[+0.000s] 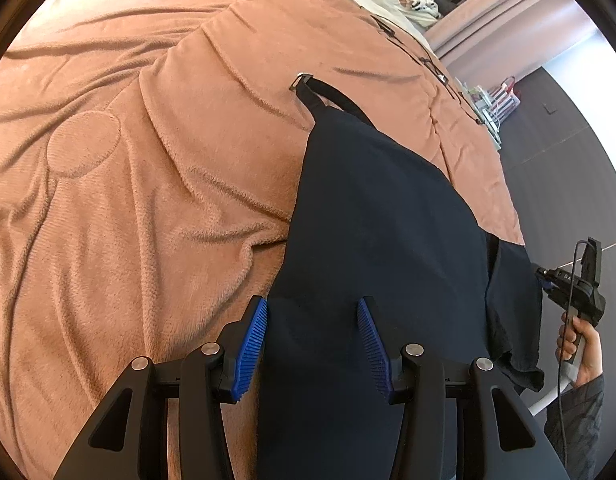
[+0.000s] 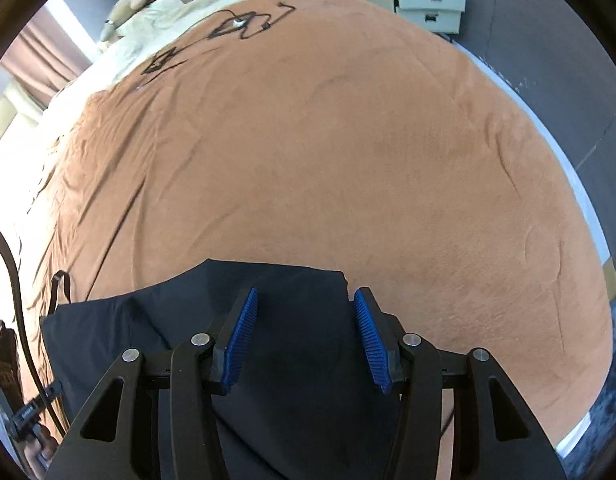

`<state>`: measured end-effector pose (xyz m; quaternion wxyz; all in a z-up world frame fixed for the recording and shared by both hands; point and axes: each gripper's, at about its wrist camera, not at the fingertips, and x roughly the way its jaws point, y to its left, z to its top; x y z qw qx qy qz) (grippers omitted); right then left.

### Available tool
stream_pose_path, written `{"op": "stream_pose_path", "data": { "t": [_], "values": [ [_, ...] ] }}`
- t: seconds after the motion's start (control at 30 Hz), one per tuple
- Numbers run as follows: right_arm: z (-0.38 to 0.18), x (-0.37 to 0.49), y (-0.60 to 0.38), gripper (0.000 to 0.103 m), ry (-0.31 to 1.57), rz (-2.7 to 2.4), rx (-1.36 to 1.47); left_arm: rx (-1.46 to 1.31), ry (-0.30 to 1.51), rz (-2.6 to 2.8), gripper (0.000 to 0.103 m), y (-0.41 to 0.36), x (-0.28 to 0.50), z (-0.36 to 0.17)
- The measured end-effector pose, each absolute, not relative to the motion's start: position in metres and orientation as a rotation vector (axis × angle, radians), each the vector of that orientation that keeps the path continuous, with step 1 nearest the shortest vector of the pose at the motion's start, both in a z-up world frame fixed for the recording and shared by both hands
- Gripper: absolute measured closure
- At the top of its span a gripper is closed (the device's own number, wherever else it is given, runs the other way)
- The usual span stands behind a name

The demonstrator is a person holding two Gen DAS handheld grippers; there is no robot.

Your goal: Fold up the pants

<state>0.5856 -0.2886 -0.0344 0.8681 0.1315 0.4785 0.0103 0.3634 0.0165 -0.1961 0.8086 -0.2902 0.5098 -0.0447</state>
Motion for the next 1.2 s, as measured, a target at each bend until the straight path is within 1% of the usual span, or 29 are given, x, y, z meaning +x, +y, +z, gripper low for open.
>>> {"op": "stream_pose_path", "data": {
  "t": [0.03, 0.37, 0.4, 0.47, 0.53, 0.57, 0.83, 1.2],
  "values": [
    [-0.033, 0.584, -0.289, 0.101, 1.000, 0.026, 0.272, -0.620, 1.089, -0.097, 0.053, 0.017, 0.363, -0.196],
    [0.036, 0.499, -0.260, 0.101, 0.707, 0.005, 0.077, -0.620, 1.082, -0.113, 0.053, 0.023, 0.357, -0.191],
    [0.041, 0.491, -0.258, 0.099, 0.699, 0.008, 0.058, -0.624, 1.080, -0.113, 0.053, 0.024, 0.356, -0.190],
    [0.040, 0.482, -0.253, 0.088, 0.709, 0.024, 0.045, -0.627, 1.077, -0.116, 0.053, 0.025, 0.354, -0.188],
    [0.039, 0.473, -0.252, 0.057, 0.719, 0.016, 0.044, -0.626, 1.072, -0.119, 0.053, 0.025, 0.352, -0.186],
    [0.038, 0.470, -0.252, 0.053, 0.715, 0.012, 0.045, -0.627, 1.071, -0.121, 0.053, 0.024, 0.351, -0.185],
    [0.025, 0.455, -0.226, 0.052, 0.777, 0.118, 0.005, -0.627, 1.067, -0.123, 0.053, 0.024, 0.343, -0.180],
    [-0.007, 0.432, -0.184, 0.052, 0.883, 0.324, -0.135, -0.635, 1.074, -0.125, 0.053, 0.024, 0.337, -0.179]
  ]
}}
